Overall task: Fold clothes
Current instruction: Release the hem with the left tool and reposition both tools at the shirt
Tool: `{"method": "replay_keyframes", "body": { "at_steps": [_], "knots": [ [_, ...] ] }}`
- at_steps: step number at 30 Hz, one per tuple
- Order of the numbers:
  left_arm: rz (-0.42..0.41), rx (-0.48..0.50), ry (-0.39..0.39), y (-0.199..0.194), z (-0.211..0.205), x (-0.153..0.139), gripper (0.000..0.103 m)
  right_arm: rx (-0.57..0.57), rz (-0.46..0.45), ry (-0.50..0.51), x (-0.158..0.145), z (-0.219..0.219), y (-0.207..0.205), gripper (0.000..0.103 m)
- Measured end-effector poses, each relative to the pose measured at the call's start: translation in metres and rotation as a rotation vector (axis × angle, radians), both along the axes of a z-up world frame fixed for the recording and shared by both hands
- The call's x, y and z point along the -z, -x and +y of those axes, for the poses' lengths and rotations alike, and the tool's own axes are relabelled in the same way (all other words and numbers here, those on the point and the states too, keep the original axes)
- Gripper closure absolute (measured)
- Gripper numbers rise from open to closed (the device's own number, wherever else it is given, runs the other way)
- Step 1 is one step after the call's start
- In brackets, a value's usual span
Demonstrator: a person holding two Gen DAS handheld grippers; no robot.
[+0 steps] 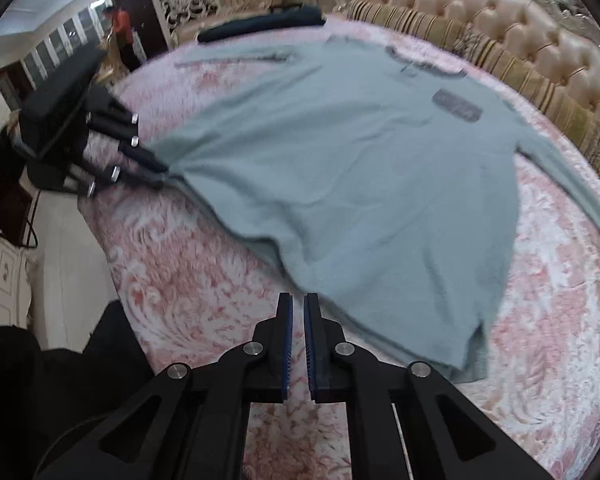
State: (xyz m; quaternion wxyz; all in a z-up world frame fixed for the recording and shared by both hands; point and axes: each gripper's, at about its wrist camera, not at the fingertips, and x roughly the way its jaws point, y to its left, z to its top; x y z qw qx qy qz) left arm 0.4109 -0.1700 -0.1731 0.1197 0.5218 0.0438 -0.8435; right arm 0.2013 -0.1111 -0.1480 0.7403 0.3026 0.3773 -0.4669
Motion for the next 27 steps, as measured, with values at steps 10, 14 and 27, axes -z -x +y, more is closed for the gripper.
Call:
{"method": "replay_keyframes", "body": {
  "at_steps": [10,14,27],
  "knots": [
    [0.372,-0.615,-0.242,-0.105,-0.056,-0.005,0.053,-0.004,0.008,0.106,0.003,-0.041,-0.037,0.094],
    [0.427,-0.696,-0.331,-0.096,-0.071,0.008,0.063,-0.025,0.072,0.051,0.028,-0.042,-0.049,0.094],
    [0.346,-0.709,-0.303,-0.073,-0.073,0.009,0.099,-0.044,0.093,0.070,0.034,-0.030,-0.049,0.093]
  ]
}}
